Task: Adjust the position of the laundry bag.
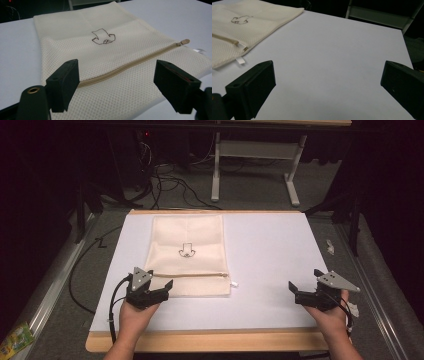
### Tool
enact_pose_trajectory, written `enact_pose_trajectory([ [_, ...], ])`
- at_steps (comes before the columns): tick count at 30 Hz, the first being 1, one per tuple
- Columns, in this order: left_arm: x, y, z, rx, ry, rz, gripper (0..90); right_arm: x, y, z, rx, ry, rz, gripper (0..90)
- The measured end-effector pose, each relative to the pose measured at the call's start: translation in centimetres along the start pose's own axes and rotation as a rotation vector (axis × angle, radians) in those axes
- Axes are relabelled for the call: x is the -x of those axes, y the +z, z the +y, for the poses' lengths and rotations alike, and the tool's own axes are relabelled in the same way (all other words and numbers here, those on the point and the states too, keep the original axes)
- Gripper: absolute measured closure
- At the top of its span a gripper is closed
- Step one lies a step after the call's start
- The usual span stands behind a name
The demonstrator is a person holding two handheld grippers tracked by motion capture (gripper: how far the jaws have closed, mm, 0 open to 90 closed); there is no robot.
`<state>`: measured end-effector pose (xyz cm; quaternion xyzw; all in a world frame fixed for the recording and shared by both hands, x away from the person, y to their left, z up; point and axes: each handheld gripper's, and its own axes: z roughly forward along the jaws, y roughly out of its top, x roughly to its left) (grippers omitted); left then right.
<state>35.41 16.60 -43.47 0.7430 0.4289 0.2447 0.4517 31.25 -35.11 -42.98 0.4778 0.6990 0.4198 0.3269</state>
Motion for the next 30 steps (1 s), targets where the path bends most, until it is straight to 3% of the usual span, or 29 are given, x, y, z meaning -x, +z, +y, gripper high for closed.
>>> enact_pose_trajectory([
  [11, 0.2, 0.2, 0.3, 0.001, -0.005, -0.002, 17.8, 0.2, -0.8, -0.3, 0.005, 0.007, -0.001, 0.0],
  [18, 0.4, 0.4, 0.4, -0.017, -0.035, -0.045, 17.6, 0.3, -0.9, -0.4, 0.011, 0.018, 0.005, 0.1],
  [21, 0.3, 0.1, 0.2, -0.037, -0.069, -0.071, 15.8, 0.0, -0.9, -0.2, 0.017, 0.022, 0.012, 0.5],
  [25, 0.0, -1.2, -0.3, -0.056, -0.081, -0.035, 17.1, -0.6, -1.0, -0.1, 0.023, 0.017, 0.034, 1.3],
  [28, -0.5, -2.0, -1.7, -0.028, -0.07, 0.002, 22.0, -1.0, -0.6, -0.1, 0.02, -0.006, 0.058, 2.2],
  [30, -1.0, -1.8, -1.9, -0.04, -0.088, -0.016, 21.3, -1.4, -0.2, 0.0, 0.005, 0.012, 0.085, 6.4],
])
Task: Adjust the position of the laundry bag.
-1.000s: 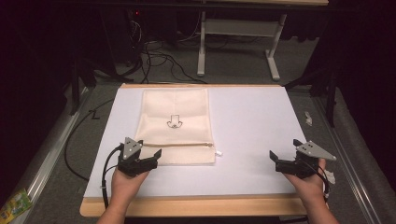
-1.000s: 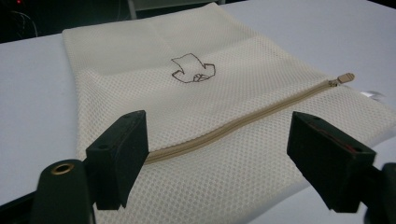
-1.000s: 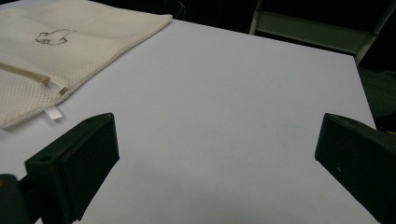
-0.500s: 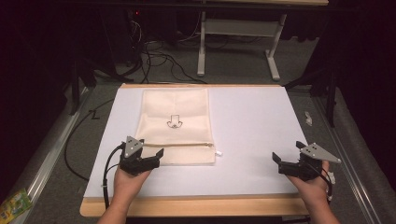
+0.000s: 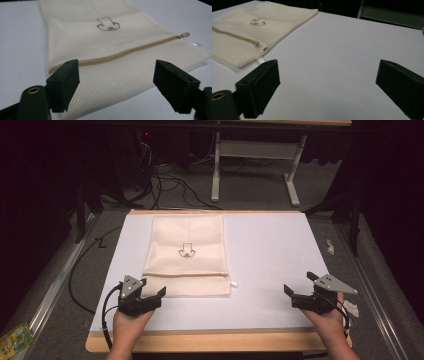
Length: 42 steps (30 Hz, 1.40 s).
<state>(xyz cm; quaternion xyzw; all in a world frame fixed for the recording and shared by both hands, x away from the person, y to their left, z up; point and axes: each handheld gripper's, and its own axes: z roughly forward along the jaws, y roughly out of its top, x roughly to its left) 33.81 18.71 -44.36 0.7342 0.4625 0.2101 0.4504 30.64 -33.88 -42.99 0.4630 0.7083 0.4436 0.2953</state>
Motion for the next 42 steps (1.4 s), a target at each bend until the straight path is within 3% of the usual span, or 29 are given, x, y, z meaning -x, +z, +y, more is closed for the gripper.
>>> enact_pose_trajectory([
  [4, -0.6, -0.1, 0.1, 0.024, 0.012, 0.026, 17.8, -1.0, 0.7, 0.3, -0.006, 0.0, 0.06, 16.3],
  [8, -1.2, -0.1, -0.5, -0.004, 0.018, 0.022, 17.8, -2.6, 2.1, 1.0, -0.026, 0.012, 0.109, 29.3],
  [10, -1.6, -0.2, -0.5, -0.003, -0.003, 0.016, 17.8, -3.1, 3.0, 1.4, -0.063, 0.013, 0.107, 41.3],
  [12, -1.9, -0.4, -0.3, 0.013, -0.015, 0.019, 17.8, -3.7, 4.2, 1.9, -0.102, -0.007, 0.084, 46.5],
  [19, -2.2, -0.1, -0.2, 0.022, 0.005, 0.029, 18.0, -5.4, 9.9, 4.3, -0.142, 0.031, 0.104, 51.0],
  [21, -2.2, 0.1, -0.2, 0.016, 0.018, 0.033, 18.1, -6.2, 11.7, 4.6, -0.152, 0.03, 0.087, 52.1],
  [25, -2.2, 0.2, -0.2, 0.018, 0.019, 0.031, 18.2, -8.1, 15.6, 5.1, -0.208, 0.004, 0.106, 53.7],
  [29, -2.2, 0.0, -0.2, 0.021, 0.025, 0.035, 18.3, -9.4, 18.4, 5.7, -0.247, 0.014, 0.126, 53.7],
  [31, -2.3, -0.1, -0.2, 0.022, 0.02, 0.036, 18.3, -10.0, 19.7, 6.2, -0.271, 0.01, 0.114, 53.7],
  [33, -2.3, -0.1, -0.2, 0.023, 0.019, 0.035, 18.3, -10.1, 20.7, 6.4, -0.287, 0.012, 0.105, 53.7],
  [38, -2.3, 0.0, -0.2, 0.019, 0.018, 0.029, 18.4, -9.8, 22.7, 6.1, -0.323, 0.075, 0.112, 54.5],
  [42, -2.3, -0.2, -0.3, 0.027, 0.004, 0.021, 18.4, -10.5, 23.0, 5.8, -0.341, 0.028, 0.079, 57.0],
])
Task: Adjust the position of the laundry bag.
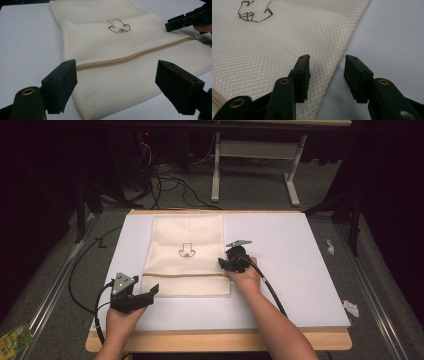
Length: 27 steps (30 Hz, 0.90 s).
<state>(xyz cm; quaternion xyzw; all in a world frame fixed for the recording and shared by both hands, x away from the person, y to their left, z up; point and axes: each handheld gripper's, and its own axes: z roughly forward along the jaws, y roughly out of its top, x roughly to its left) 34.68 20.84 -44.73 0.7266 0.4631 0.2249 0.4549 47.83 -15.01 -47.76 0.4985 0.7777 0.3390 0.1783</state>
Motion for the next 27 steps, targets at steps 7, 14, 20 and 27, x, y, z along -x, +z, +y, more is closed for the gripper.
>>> enact_pose_trajectory([
  [7, 0.0, 0.1, 0.0, 0.002, -0.002, 0.005, 18.4, -0.7, 0.0, 0.0, -0.007, -0.05, -0.012, 70.2],
  [14, -0.2, 0.1, 0.1, -0.004, 0.006, -0.001, 18.6, -0.3, -0.7, -0.2, -0.014, -0.088, 0.044, 88.0],
  [20, -0.2, 0.2, 0.0, -0.015, 0.012, -0.015, 20.4, 0.7, -2.2, -1.4, -0.009, -0.109, 0.033, 87.7],
  [27, 0.0, 0.6, 0.1, -0.029, 0.007, -0.043, 22.7, 2.8, -5.1, -4.0, -0.001, -0.111, 0.013, 87.3],
])
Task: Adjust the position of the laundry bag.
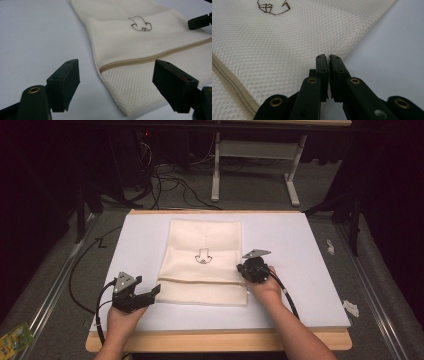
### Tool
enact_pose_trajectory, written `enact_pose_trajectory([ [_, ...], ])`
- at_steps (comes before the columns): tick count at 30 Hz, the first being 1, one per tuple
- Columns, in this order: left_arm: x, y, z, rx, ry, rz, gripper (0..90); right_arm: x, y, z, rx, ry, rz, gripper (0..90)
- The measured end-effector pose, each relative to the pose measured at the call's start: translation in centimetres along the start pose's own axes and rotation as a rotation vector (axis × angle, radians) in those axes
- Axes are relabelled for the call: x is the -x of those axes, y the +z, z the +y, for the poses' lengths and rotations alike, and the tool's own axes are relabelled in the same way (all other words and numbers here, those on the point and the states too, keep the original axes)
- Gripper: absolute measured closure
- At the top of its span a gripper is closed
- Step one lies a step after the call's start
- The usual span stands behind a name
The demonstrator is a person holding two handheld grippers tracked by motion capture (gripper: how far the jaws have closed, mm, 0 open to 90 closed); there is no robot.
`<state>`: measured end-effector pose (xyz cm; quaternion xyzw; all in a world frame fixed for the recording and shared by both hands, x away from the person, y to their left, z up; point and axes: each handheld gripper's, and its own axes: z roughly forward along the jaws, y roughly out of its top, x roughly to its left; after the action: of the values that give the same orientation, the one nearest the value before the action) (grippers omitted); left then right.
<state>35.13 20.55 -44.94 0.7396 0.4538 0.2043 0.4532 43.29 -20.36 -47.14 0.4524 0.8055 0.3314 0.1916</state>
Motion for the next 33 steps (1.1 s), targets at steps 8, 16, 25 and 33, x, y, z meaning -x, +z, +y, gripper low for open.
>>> enact_pose_trajectory([
  [8, 0.8, 0.6, 0.0, -0.023, 0.026, -0.02, 23.1, 2.7, -2.8, -2.3, 0.009, 0.027, -0.036, 87.1],
  [16, 1.8, 0.8, -0.1, -0.032, 0.049, -0.04, 23.2, 5.7, -4.5, -4.1, 0.008, 0.078, -0.075, 82.9],
  [25, 2.5, 1.1, -0.2, -0.044, 0.07, -0.049, 23.6, 7.2, -7.1, -5.0, 0.08, 0.136, -0.087, 66.8],
  [33, 3.0, 1.4, -0.2, -0.051, 0.085, -0.057, 24.1, 7.6, -11.6, -7.7, 0.13, 0.144, -0.091, 65.3],
])
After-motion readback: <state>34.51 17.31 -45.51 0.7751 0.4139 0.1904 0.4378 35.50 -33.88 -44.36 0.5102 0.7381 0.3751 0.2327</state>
